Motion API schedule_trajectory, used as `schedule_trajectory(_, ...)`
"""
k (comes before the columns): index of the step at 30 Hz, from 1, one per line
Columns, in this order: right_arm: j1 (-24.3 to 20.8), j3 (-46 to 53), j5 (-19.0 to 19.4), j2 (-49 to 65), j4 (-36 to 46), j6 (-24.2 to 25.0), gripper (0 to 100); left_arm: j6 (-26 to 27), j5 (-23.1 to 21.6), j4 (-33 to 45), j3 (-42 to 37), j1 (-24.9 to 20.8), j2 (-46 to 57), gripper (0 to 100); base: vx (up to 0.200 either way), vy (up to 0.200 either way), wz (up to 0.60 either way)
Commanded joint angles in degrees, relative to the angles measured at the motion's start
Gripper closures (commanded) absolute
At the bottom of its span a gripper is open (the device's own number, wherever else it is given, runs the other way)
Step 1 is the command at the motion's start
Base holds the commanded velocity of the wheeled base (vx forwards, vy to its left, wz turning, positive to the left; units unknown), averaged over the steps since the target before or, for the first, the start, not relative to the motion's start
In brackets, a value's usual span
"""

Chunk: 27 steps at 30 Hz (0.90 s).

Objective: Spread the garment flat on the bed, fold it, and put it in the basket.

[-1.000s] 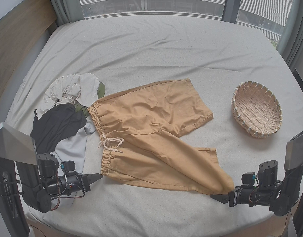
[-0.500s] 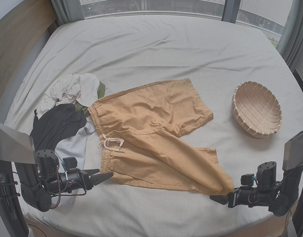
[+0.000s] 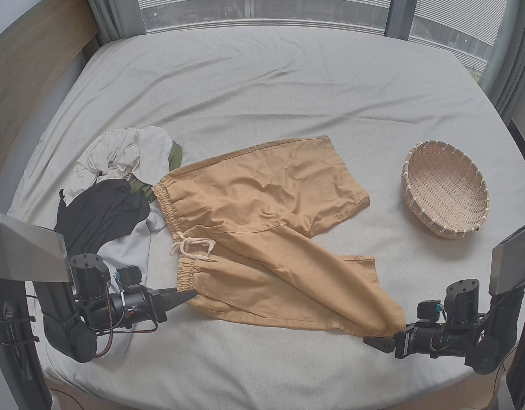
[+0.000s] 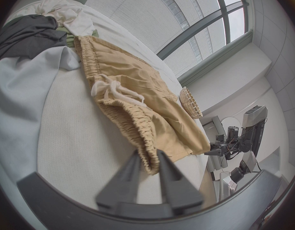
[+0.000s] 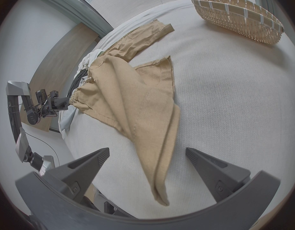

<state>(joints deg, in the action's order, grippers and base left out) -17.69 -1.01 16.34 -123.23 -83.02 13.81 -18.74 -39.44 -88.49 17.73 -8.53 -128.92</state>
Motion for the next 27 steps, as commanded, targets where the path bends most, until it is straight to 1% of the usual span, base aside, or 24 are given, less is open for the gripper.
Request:
schedule_trajectory(1, -0.07, 0.92, 0.01, -0.16, -0.30, -0.01, 0, -0.07, 0.15, 0.07, -0.76, 0.62, -2.48, 100, 0.000, 0.000, 0.00)
schedule_trajectory(3, -0.07, 0.92, -0.08, -0.16, -0.21, -0.01, 0, -0.42, 0.15, 0.43, -1.99, 1.50, -2.39, 100, 0.000, 0.000, 0.00)
schedule_trajectory(4, 0.02, 0.92, -0.08, -0.08, -0.04, -0.01, 0, -0.34, 0.24, 0.60, -4.01, 3.44, -2.31, 100, 0.000, 0.000, 0.00)
schedule_trajectory(9, -0.07, 0.92, -1.48, -0.78, 0.14, -0.01, 0, 0.81, 0.50, 0.78, -7.88, 6.42, -2.39, 100, 0.000, 0.000, 0.00)
schedule_trajectory(16, -0.15, 0.84, -1.48, -2.62, -0.65, -0.01, 0, 1.07, 0.59, 1.66, -8.50, 8.36, -3.89, 100, 0.000, 0.000, 0.00)
schedule_trajectory(21, -0.15, 0.92, -1.31, -5.09, -5.14, 0.16, 0, 1.16, 0.59, 1.66, -9.64, 8.80, -3.98, 100, 0.000, 0.000, 0.00)
schedule_trajectory(24, -0.24, 0.92, -1.22, -5.17, -5.14, 0.16, 0, 1.16, 0.68, 1.66, -10.25, 9.06, -3.89, 100, 0.000, 0.000, 0.00)
schedule_trajectory(27, -1.74, 0.92, -1.22, -5.53, -4.96, 0.51, 0, 2.13, 0.59, 1.66, -11.22, 9.68, -4.06, 100, 0.000, 0.000, 0.00)
